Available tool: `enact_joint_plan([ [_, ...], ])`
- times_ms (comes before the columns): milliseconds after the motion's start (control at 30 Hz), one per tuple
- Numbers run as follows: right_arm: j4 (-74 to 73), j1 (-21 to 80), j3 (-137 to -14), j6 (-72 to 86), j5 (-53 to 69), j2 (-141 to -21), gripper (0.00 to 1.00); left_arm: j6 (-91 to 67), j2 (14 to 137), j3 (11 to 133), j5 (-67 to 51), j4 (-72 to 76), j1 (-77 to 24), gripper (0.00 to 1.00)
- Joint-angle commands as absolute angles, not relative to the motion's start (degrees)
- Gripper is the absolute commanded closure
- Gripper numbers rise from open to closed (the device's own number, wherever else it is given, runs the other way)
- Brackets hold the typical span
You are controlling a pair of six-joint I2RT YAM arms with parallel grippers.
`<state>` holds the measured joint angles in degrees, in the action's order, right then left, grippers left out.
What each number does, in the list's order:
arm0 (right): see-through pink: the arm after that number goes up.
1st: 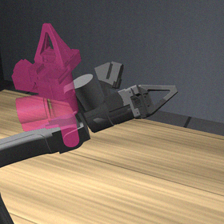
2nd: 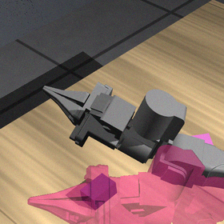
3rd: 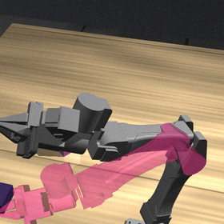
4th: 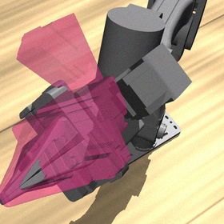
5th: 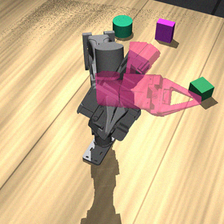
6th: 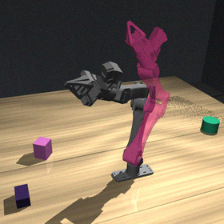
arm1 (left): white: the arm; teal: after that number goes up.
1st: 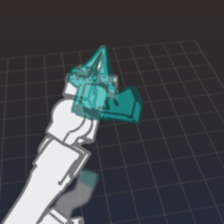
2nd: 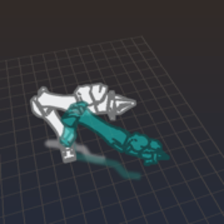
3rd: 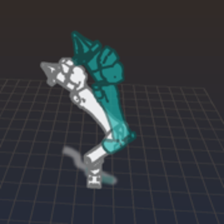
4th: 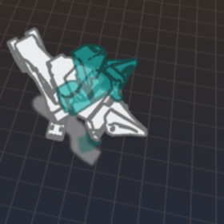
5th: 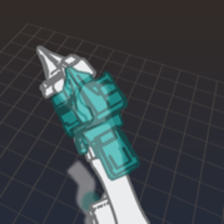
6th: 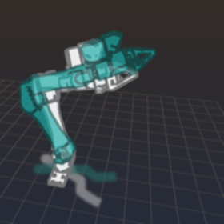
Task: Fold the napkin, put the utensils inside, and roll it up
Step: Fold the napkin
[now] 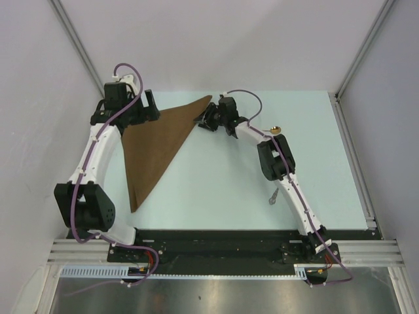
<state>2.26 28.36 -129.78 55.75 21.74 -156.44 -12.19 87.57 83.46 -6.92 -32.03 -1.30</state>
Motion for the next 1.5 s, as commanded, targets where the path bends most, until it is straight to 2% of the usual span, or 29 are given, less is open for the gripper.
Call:
enact_joint_plan([
  [0, 0.18, 28.48, -132.54, 57.22, 17.32, -157.76, 0.54, -14.06, 85.87, 84.11, -10.81, -30.5, -0.18, 0.0],
  [600, -2.29, 30.41, -134.82, 59.24, 12.83, -161.54, 0.63, -16.79, 86.31, 83.32, -17.75, -28.74, 4.92, 0.0],
  [967, -0.62, 30.5, -133.51, 59.68, 12.57, -161.46, 0.8, -17.75, 86.75, 82.97, -19.6, -28.13, 7.21, 0.0],
  [1133, 2.28, 30.32, -132.63, 59.68, 12.65, -161.1, 0.92, -17.84, 86.92, 82.79, -19.86, -27.95, 7.56, 0.0],
  [1200, 3.25, 29.97, -131.66, 59.68, 13.18, -160.67, 1.0, -17.84, 87.1, 82.79, -19.86, -27.95, 7.47, 0.0],
  [1333, 6.5, 28.92, -125.26, 59.5, 12.4, -155.77, 1.0, -17.84, 87.28, 82.71, -20.04, -27.86, 7.65, 0.0],
  [1467, 10.63, 26.55, -113.75, 58.89, 11.42, -150.13, 1.0, -18.02, 87.45, 82.36, -20.22, -27.6, 7.65, 0.0],
])
